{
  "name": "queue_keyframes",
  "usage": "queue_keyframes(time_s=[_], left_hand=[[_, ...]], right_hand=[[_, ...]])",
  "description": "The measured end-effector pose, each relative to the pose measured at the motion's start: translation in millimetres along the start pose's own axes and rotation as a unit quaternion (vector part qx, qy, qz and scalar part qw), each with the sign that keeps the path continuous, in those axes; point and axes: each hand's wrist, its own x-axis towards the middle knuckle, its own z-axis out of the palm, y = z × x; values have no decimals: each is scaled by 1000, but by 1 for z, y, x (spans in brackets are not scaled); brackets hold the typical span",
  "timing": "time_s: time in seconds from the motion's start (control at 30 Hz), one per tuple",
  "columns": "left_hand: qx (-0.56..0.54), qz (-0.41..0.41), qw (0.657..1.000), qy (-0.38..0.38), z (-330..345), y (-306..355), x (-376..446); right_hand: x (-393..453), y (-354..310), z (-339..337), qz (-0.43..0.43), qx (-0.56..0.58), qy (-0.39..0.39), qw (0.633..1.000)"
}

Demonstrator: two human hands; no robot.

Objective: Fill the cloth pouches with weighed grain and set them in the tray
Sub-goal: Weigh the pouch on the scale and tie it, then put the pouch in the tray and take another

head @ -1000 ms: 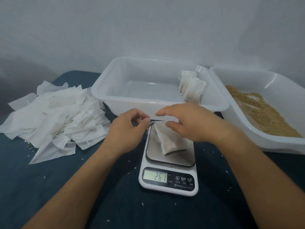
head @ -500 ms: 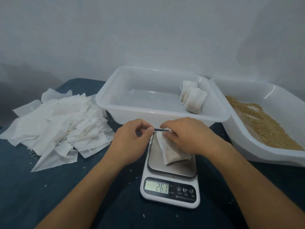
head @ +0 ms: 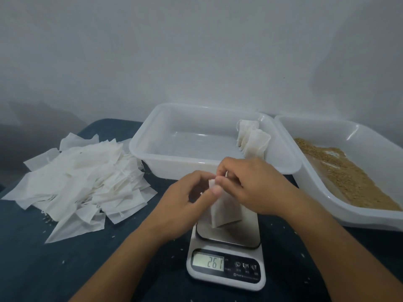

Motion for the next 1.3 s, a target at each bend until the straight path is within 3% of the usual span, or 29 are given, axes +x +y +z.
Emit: queue_keyframes(time_s=[0.13, 0.3, 0.5, 0.63, 0.73, 0.93, 1.3], left_hand=[[60, 31, 997, 37, 9, 4, 0], [-4, 19, 996, 92, 13, 5, 1], [-57, 20, 993, 106, 12, 8, 0], [-91, 36, 990, 105, 12, 11, -1], [-121, 2, 983, 136, 10, 11, -1], [-92, -18, 986, 137, 12, 9, -2], [-25, -19, 995, 97, 17, 5, -4]], right_hand=[[-6, -5, -14, -27, 47, 43, 998], [-7, -7, -17, -41, 43, 120, 991], [-8, -8, -20, -12, 95, 39, 995], [-10, -11, -36, 10, 110, 87, 990], [-3, 3, -67, 66, 77, 107, 989], [35, 57, -98, 190, -1, 45, 981], [87, 133, -41, 322, -69, -76, 941]])
